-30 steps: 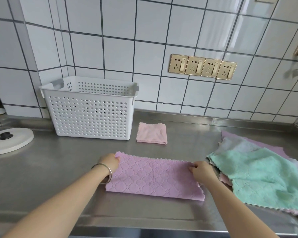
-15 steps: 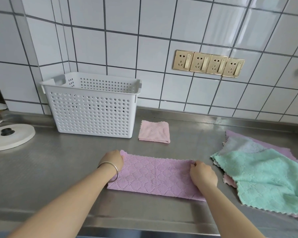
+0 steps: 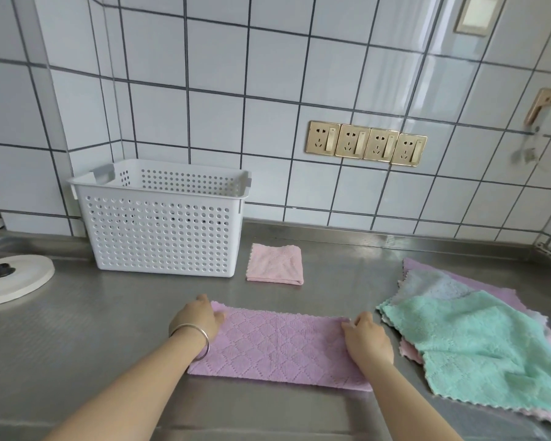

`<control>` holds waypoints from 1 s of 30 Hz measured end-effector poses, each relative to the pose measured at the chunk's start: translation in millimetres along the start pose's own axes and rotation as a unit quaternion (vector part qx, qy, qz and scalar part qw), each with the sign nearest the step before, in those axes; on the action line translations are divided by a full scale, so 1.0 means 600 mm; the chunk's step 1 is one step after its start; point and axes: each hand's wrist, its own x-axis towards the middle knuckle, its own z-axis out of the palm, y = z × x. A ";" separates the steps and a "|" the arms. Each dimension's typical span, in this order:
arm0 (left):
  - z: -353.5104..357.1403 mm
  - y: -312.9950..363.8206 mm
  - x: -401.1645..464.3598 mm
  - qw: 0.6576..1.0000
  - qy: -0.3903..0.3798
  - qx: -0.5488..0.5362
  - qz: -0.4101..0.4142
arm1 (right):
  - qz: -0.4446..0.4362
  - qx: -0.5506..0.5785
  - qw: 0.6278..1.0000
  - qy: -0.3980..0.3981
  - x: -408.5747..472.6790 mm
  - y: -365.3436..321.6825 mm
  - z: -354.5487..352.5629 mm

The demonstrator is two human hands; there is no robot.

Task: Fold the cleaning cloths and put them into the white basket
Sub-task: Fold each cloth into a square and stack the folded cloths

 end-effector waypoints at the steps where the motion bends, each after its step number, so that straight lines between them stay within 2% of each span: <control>1: 0.000 -0.002 -0.003 1.000 0.028 0.008 0.010 | 0.006 0.027 1.000 0.001 -0.001 0.003 -0.006; 4: 0.001 0.008 -0.018 0.986 0.120 0.062 0.094 | 0.014 0.038 0.999 -0.001 0.001 0.015 -0.021; 5: 0.006 0.018 -0.025 0.981 0.119 0.069 0.135 | 0.014 0.031 0.999 -0.013 0.000 0.019 -0.022; 6: 0.011 0.032 -0.033 0.977 0.094 0.073 0.178 | 0.017 0.016 0.999 -0.033 -0.003 0.022 -0.023; 10: 0.042 0.090 -0.072 0.940 -0.086 0.120 0.307 | 0.031 -0.055 0.993 -0.101 -0.018 0.026 -0.025; 14: 0.071 0.109 -0.090 0.921 -0.150 0.161 0.322 | 0.037 -0.094 0.988 -0.113 -0.033 0.023 -0.030; 21: 0.075 0.111 -0.094 0.918 -0.146 0.175 0.324 | 0.044 -0.073 0.985 -0.153 -0.055 0.009 -0.039; 24: 0.069 0.115 -0.089 0.922 -0.174 0.159 0.306 | 0.023 -0.022 0.995 -0.096 -0.064 0.006 -0.036; 26: 0.055 0.131 -0.081 0.924 -0.207 0.103 0.306 | -0.028 -0.040 0.999 -0.009 -0.074 -0.009 -0.034; 28: 0.027 0.156 -0.082 0.929 -0.259 -0.079 0.253 | -0.131 -0.077 0.982 0.115 -0.091 -0.039 -0.026; 30: 0.002 0.175 -0.084 0.912 -0.277 -0.272 0.133 | -0.245 -0.082 0.943 0.208 -0.110 -0.074 -0.016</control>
